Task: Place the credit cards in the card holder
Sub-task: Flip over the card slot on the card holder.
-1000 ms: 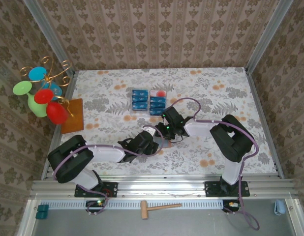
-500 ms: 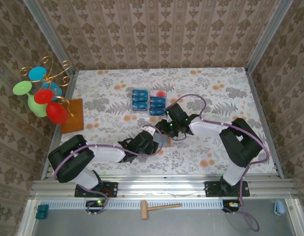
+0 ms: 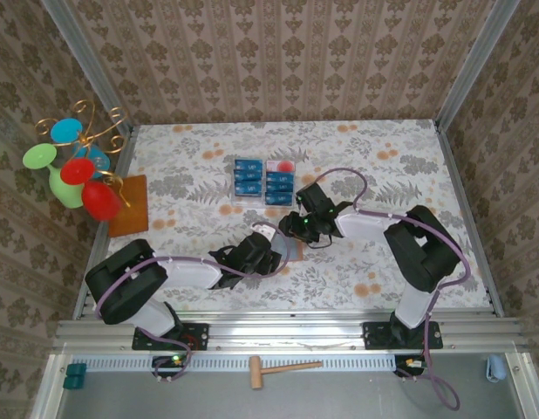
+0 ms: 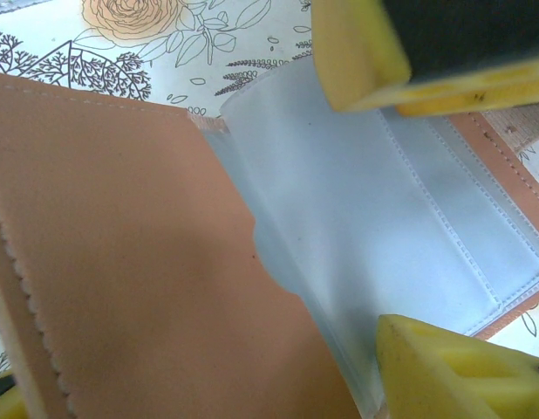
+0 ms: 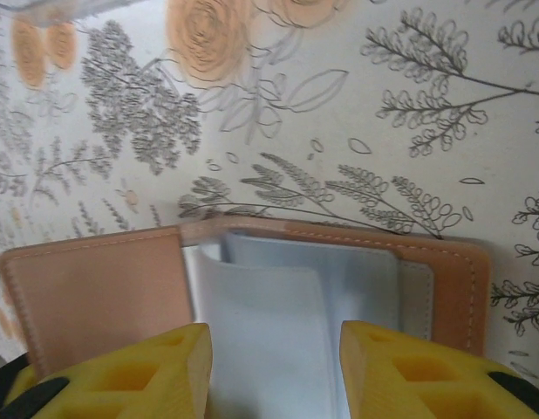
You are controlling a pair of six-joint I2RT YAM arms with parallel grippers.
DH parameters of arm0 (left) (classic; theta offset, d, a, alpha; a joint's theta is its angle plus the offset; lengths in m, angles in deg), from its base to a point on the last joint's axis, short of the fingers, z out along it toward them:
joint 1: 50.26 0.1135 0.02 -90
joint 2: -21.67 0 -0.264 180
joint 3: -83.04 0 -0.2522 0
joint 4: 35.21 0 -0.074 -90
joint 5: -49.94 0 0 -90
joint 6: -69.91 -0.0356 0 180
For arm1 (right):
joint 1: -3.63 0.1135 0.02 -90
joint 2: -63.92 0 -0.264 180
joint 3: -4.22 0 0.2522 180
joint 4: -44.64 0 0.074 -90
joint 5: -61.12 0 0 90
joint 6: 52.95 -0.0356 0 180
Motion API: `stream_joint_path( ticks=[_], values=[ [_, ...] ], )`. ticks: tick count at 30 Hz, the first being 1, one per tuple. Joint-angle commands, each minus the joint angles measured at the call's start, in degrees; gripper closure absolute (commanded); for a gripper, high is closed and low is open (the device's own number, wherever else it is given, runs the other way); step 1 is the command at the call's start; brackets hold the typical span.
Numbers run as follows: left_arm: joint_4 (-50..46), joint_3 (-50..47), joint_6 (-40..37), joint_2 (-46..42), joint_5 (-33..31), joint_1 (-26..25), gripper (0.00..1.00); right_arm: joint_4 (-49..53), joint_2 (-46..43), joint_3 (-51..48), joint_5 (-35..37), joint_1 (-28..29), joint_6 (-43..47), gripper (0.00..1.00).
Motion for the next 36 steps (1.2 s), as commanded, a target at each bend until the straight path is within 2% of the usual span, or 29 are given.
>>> stream_joint_path(
  ticks=[1,11,15,17,24,31,36],
  values=[
    [0.1,-0.8,1.0,0.8,-0.6,-0.4,0.39,-1.3,1.8,-0.8,-0.4,0.0,0.4,0.56],
    [0.0,-0.6,0.7,0.8,-0.3,-0.4,0.39,-3.4,2.6,-0.8,-3.1,0.4,0.9,0.55],
    [-0.1,-0.6,0.3,-0.8,0.6,-0.1,0.35,-3.8,1.9,-0.8,-4.0,0.5,0.9,0.55],
    [-0.8,-0.8,-0.2,-3.0,0.6,0.0,0.3,-3.8,0.9,-1.0,-4.2,0.6,0.5,0.55],
    [-3.0,-2.4,-0.9,-13.5,-0.6,1.5,0.26,-2.5,-0.9,0.7,-4.9,1.6,0.1,0.55],
    [-5.4,-6.3,2.7,-25.2,0.3,7.6,0.24,-1.0,-0.6,3.8,-4.8,3.8,-0.6,0.56],
    [-8.0,-7.5,3.3,-29.6,2.1,11.8,0.24,1.2,-0.5,6.8,-3.6,5.9,-0.6,0.55]
  ],
)
